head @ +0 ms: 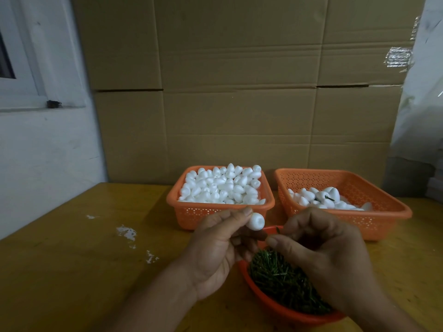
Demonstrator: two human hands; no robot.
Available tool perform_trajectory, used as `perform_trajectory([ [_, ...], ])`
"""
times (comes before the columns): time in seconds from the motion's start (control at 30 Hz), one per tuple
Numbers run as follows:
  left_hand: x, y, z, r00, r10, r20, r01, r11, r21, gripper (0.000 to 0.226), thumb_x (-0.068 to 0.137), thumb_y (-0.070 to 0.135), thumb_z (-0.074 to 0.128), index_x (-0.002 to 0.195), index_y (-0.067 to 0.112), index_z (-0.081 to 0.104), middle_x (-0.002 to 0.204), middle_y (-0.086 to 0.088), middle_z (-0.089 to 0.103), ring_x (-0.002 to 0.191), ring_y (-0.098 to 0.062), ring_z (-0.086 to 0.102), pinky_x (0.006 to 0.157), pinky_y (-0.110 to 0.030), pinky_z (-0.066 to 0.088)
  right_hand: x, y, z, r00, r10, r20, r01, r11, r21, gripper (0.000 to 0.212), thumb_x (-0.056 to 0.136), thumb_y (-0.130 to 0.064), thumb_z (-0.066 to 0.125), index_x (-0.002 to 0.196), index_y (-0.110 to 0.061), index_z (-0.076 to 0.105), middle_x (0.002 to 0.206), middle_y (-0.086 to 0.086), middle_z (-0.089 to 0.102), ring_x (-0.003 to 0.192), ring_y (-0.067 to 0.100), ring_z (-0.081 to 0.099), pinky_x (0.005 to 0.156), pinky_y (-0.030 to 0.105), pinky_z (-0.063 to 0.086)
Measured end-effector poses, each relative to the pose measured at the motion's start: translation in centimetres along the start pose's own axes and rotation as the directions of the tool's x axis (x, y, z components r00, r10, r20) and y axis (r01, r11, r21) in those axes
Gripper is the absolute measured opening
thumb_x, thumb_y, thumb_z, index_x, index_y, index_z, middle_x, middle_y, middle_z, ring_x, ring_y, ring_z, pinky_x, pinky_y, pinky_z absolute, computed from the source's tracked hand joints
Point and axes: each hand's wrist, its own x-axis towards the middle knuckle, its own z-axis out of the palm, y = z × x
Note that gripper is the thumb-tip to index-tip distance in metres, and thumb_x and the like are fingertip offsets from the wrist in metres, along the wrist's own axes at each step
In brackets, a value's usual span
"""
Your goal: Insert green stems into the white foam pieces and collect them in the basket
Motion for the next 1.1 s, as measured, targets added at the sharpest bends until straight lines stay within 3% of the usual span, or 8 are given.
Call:
perform_trajectory([
  [0.1, 0.0, 0.0, 0.1, 1.000, -0.001, 0.008, 0.001, 1.000, 0.011, 0.027, 0.084, 0.034, 0.066, 0.091, 0.009, 0.071, 0.078, -0.010, 0.069, 0.061, -0.014, 0.059, 0.050, -0.023, 0.045, 0.0, -0.4, 0.1, 0.999, -0.041, -0.002, 0.041, 0.999, 0.003, 0.016, 0.060, -0.032, 0.083, 0.063, -0.021, 0.071, 0.062, 0.006, 0.070, 0.049, 0.002, 0.059, 0.047, 0.013, 0.045],
  [0.27, -0.1, 0.0, 0.1, 1.000, -0.008, 0.016, 0.008, 1.000, 0.007, 0.026, 0.085, 0.035, 0.065, 0.090, 0.011, 0.074, 0.085, -0.017, 0.070, 0.061, -0.014, 0.059, 0.050, -0.022, 0.044, -0.2, -0.9, 0.0, 0.994, -0.093, 0.062, 0.093, 0.996, 0.005, 0.009, 0.073, -0.023, 0.076, 0.080, -0.028, 0.078, 0.073, -0.008, 0.077, 0.068, 0.007, 0.074, 0.061, 0.016, 0.056],
  [0.53, -0.2, 0.0, 0.2, 0.999, -0.030, 0.017, 0.030, 1.000, 0.005, 0.027, 0.082, 0.037, 0.066, 0.087, 0.012, 0.074, 0.081, -0.014, 0.068, 0.059, -0.014, 0.058, 0.048, -0.021, 0.043, -0.3, -0.6, 0.0, 0.998, -0.056, 0.029, 0.058, 0.995, -0.080, 0.014, 0.076, -0.037, 0.068, 0.087, -0.035, 0.077, 0.072, -0.015, 0.075, 0.064, 0.002, 0.070, 0.056, 0.010, 0.050],
  [0.77, -0.2, -0.1, 0.3, 0.999, -0.031, 0.031, 0.030, 0.999, 0.017, 0.033, 0.077, 0.040, 0.069, 0.088, 0.009, 0.073, 0.080, -0.015, 0.068, 0.058, -0.014, 0.058, 0.048, -0.021, 0.043, -0.2, 0.1, 0.0, 0.998, -0.056, 0.022, 0.059, 0.980, -0.191, 0.019, 0.084, -0.018, 0.075, 0.090, -0.036, 0.076, 0.072, -0.013, 0.075, 0.061, 0.009, 0.069, 0.056, 0.031, 0.056],
  [0.93, -0.2, -0.2, 0.4, 0.999, -0.026, 0.026, 0.026, 1.000, 0.017, 0.034, 0.078, 0.038, 0.069, 0.089, 0.007, 0.072, 0.078, -0.015, 0.068, 0.058, -0.014, 0.057, 0.047, -0.021, 0.043, -0.3, 0.2, 0.0, 0.998, -0.061, 0.023, 0.065, 0.977, -0.205, 0.016, 0.083, -0.016, 0.076, 0.079, -0.031, 0.077, 0.070, -0.013, 0.074, 0.058, 0.007, 0.067, 0.053, 0.016, 0.050],
  [1.1, -0.2, -0.3, 0.4, 1.000, -0.021, 0.024, 0.020, 1.000, 0.022, 0.033, 0.078, 0.037, 0.070, 0.090, 0.007, 0.071, 0.080, -0.015, 0.068, 0.058, -0.014, 0.057, 0.047, -0.021, 0.043, -0.3, 0.3, 0.1, 0.999, -0.045, -0.013, 0.041, 0.979, -0.199, 0.011, 0.079, -0.019, 0.079, 0.077, -0.030, 0.076, 0.067, -0.011, 0.073, 0.056, 0.005, 0.066, 0.051, 0.013, 0.048],
])
